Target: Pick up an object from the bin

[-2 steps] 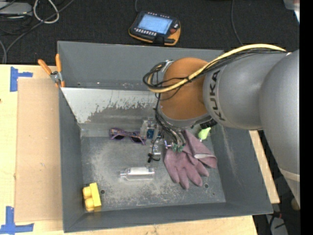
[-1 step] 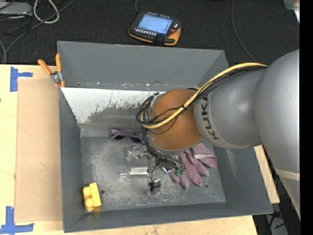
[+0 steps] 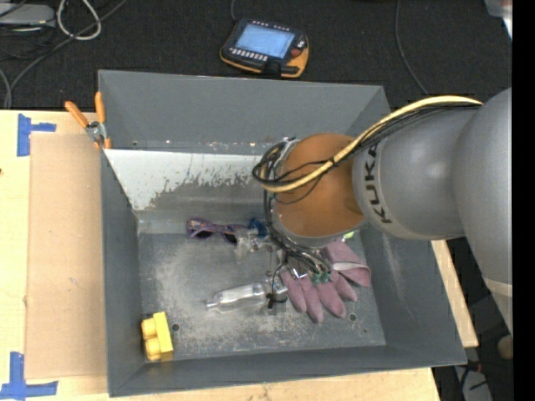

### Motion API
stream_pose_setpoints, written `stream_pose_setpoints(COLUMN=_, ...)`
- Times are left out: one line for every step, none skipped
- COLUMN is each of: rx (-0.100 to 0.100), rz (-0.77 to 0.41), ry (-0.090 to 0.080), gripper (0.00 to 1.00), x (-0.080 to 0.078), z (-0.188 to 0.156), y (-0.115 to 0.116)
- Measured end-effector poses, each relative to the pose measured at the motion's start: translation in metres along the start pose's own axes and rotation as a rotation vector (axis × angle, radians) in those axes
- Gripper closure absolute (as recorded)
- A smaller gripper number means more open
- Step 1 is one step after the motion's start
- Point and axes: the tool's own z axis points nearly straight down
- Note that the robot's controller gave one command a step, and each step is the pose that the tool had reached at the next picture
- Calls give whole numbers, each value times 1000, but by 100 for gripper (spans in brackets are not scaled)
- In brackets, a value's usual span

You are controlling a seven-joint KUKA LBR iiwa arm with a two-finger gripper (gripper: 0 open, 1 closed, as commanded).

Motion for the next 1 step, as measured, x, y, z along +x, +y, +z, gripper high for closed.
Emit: stream_pose_setpoints(rx=-4, rz=-50, ry=12, gripper=0, x=6, z=18, y=-21)
